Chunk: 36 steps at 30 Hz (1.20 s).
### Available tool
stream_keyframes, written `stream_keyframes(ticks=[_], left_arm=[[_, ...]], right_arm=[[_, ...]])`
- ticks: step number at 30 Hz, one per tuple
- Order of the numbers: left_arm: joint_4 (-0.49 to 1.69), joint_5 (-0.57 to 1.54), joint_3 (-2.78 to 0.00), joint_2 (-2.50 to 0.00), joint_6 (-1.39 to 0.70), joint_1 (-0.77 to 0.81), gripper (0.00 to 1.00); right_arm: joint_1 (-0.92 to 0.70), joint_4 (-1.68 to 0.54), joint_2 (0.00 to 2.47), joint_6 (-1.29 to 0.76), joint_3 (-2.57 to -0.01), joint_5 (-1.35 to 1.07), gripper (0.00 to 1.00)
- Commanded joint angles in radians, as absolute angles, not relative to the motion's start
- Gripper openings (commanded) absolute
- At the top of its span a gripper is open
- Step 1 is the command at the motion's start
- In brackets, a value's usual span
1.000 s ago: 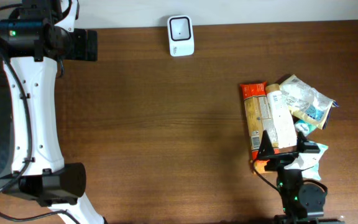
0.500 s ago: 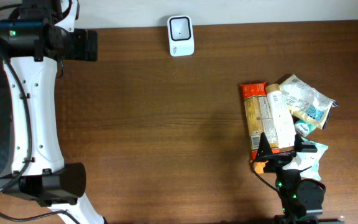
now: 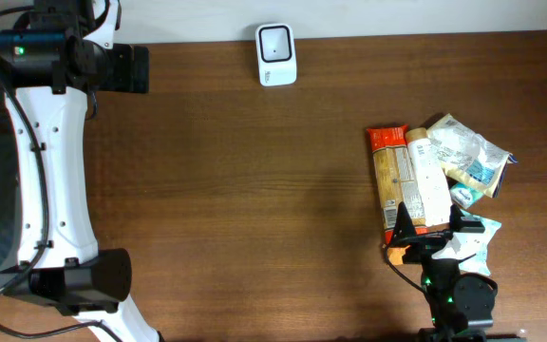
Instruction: Scan the item barcode
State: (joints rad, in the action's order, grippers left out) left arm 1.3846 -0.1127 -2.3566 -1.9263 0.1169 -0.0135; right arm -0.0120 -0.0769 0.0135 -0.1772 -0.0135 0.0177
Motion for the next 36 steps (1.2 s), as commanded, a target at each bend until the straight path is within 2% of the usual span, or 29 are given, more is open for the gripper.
stream_keyframes(ticks=[1, 5, 9, 15, 21, 31, 36], left_arm=[[1.382, -0.110, -2.363, -1.837, 0.133, -0.014, 0.99], [1.382, -0.110, -2.345, -1.657, 0.133, -0.013, 0.99], [1.300, -0.129, -2.082, -1.398, 0.133, -0.014, 0.99], [0.504, -0.062, -0.997, -0.794, 0.133, -0.014, 0.99], [0.064, -0.002, -0.334, -0.434, 0.155, -0.014, 0.99], [-0.049, -0.004, -0.007, -0.157, 0.204, -0.014, 0.99], [0.078, -0.006, -0.008, 0.001, 0.204, -0.013, 0.99]], right_arm=[[-0.020, -0.082, 0.003, -0.176, -0.006, 0.012, 0.98], [-0.020, -0.082, 0.003, -0.176, -0.006, 0.012, 0.99], [-0.020, -0.082, 0.003, -0.176, -0.006, 0.012, 0.99], [-0.020, -0.082, 0.004, -0.176, -0.006, 0.012, 0.99], [-0.020, -0.082, 0.003, -0.176, -0.006, 0.012, 0.99], [-0.020, -0.082, 0.003, -0.176, -0.006, 0.012, 0.99], [-0.020, -0.082, 0.003, -0.176, -0.006, 0.012, 0.99]])
